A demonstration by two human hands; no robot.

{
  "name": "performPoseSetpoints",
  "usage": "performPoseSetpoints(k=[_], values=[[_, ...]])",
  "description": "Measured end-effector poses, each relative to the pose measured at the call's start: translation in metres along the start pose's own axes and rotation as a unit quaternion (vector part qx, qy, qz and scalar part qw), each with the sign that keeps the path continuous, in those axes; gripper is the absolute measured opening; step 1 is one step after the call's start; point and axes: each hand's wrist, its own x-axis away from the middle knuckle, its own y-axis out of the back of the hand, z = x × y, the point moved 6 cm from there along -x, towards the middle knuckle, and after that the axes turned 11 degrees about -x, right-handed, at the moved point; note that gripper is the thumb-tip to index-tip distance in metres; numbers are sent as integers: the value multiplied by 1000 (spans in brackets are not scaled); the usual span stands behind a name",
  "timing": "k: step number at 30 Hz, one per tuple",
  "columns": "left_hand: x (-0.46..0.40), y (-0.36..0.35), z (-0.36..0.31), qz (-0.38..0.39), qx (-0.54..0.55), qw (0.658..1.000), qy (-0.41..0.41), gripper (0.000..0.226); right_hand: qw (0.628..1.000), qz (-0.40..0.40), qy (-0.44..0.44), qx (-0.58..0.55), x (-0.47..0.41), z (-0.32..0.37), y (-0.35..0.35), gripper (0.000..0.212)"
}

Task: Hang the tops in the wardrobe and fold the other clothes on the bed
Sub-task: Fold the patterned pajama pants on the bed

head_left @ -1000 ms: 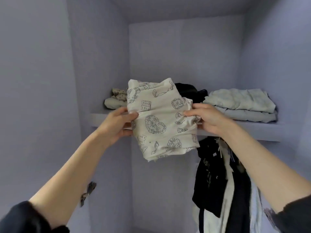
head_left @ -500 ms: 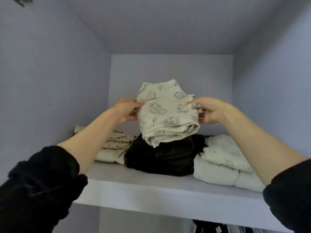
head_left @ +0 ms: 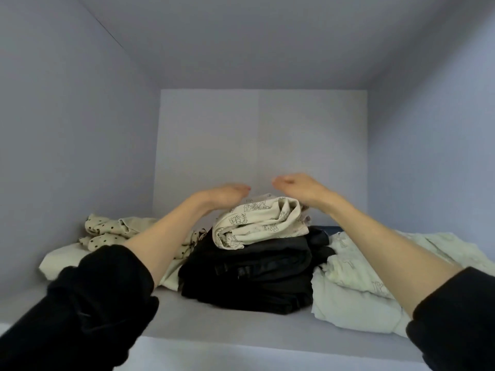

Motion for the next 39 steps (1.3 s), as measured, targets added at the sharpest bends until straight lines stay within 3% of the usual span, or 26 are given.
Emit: performPoseSetpoints(k=[2, 5, 8, 11, 14, 18, 20, 29, 39], values=[[1, -39, 0, 105, -20, 994, 10, 49, 986, 126, -52, 97, 7, -19, -34, 31], [4, -60, 8, 129, -104, 985, 48, 52, 981, 149, -63, 108, 21, -35, -49, 37], [16, -35, -5, 52, -85, 995, 17, 48, 994, 82, -66, 35, 34, -22, -32, 50], [45, 1, -16, -50, -1, 999, 4, 46, 998, 24, -16, 53, 53, 8, -12, 50], [85, 27, -23, -116, 5, 993, -23, 46, 999, -36, 16, 36, 81, 32, 2, 50], [163, 36, -25, -220, 57, 973, -34, 45, 978, -150, 46, -139, 143, 61, 5, 44], [207, 23, -29, -239, 78, 967, -50, 42, 966, -168, 26, -193, 183, 68, -10, 37], [387, -35, -38, -148, 169, 974, -21, 33, 943, -93, -135, -291, 373, 79, -97, 28], [577, -26, -21, -188, 151, 968, 65, 28, 926, -13, -146, -348, 499, 150, -175, 18]])
